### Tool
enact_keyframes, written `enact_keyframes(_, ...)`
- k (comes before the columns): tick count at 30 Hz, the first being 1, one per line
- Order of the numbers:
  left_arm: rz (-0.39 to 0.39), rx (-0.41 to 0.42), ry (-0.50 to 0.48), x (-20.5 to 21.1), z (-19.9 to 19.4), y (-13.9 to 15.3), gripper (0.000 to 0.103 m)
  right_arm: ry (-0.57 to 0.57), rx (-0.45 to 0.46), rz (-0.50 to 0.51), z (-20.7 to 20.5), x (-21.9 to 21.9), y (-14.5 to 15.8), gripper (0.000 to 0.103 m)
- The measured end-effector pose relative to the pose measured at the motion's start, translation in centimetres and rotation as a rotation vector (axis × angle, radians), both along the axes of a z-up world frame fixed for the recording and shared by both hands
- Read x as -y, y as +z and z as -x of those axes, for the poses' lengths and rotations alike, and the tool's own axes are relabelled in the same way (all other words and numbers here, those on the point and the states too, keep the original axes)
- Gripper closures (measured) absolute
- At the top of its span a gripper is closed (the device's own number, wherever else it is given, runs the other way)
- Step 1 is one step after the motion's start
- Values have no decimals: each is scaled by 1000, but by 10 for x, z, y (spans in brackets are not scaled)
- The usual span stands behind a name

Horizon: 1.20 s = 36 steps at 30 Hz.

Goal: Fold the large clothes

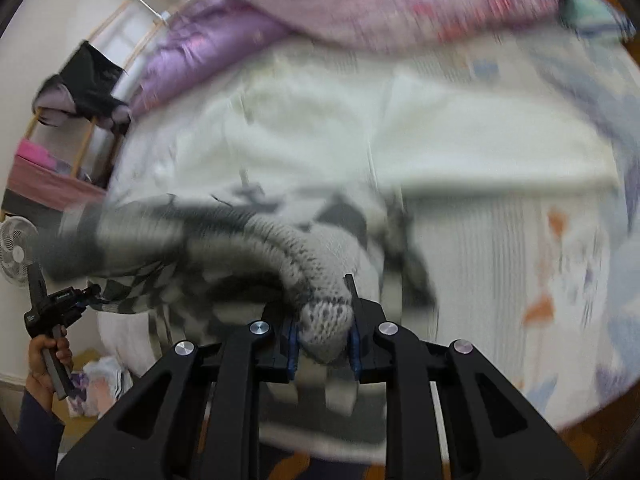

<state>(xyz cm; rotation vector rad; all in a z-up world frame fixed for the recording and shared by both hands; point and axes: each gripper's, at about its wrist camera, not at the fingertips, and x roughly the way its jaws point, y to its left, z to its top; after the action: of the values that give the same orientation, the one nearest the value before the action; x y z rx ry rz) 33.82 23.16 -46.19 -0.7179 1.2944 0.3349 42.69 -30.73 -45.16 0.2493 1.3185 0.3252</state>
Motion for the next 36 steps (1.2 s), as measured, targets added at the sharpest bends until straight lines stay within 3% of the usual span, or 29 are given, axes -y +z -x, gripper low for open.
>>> enact_keyframes(4, 46, -75, 20, -3, 37, -45, 83, -24, -147, 105, 61, -2, -64, 83)
enact_keyframes(6, 54, -96, 39, -5, 49, -59, 78, -69, -173, 115, 79, 0, -84, 82)
enact_keyframes(9, 72, -101, 31, -7, 65, -68, 67, -51, -157, 227, 99, -15, -90, 67)
enact_keyframes(10, 74, -95, 27, -7, 70, -66, 62, -62, -150, 236, 109, -18, -88, 61)
enact_keyframes(11, 73, -92, 27, -7, 74, -63, 48, -78, -147, 231, 116, -18, -86, 57)
enact_keyframes(13, 72, -66, 44, -9, 89, -56, 44, -149, -156, 238, 137, -13, -83, 48)
enact_keyframes(14, 90, -51, 69, -13, 99, -53, 43, -181, -166, 212, 144, -10, -81, 47)
enact_keyframes(19, 259, 61, 229, -24, 135, -47, 37, -425, -208, -137, 167, -2, -83, 45)
enact_keyframes(25, 388, 111, 263, 6, 117, -61, 37, -707, -211, -434, 148, 3, -101, 45)
enact_keyframes(28, 398, 141, 256, 18, 102, -65, 37, -738, -249, -393, 135, 0, -111, 48)
enact_keyframes(29, 375, 131, 250, 19, 97, -67, 37, -733, -252, -381, 131, 0, -113, 62)
enact_keyframes(30, 335, 101, 241, 21, 92, -69, 37, -725, -261, -347, 126, 0, -115, 70)
enact_keyframes(31, 300, 69, 226, 21, 87, -74, 37, -719, -265, -318, 125, 1, -117, 87)
enact_keyframes(32, 261, 37, 210, 21, 83, -79, 50, -707, -265, -286, 122, 3, -118, 90)
enact_keyframes(33, 230, 7, 194, 21, 81, -83, 78, -690, -259, -254, 121, 5, -117, 91)
enact_keyframes(34, 203, -11, 187, 20, 81, -87, 89, -676, -254, -223, 123, 6, -115, 91)
enact_keyframes(36, 170, -58, 168, 22, 84, -91, 89, -642, -246, -142, 125, 12, -111, 92)
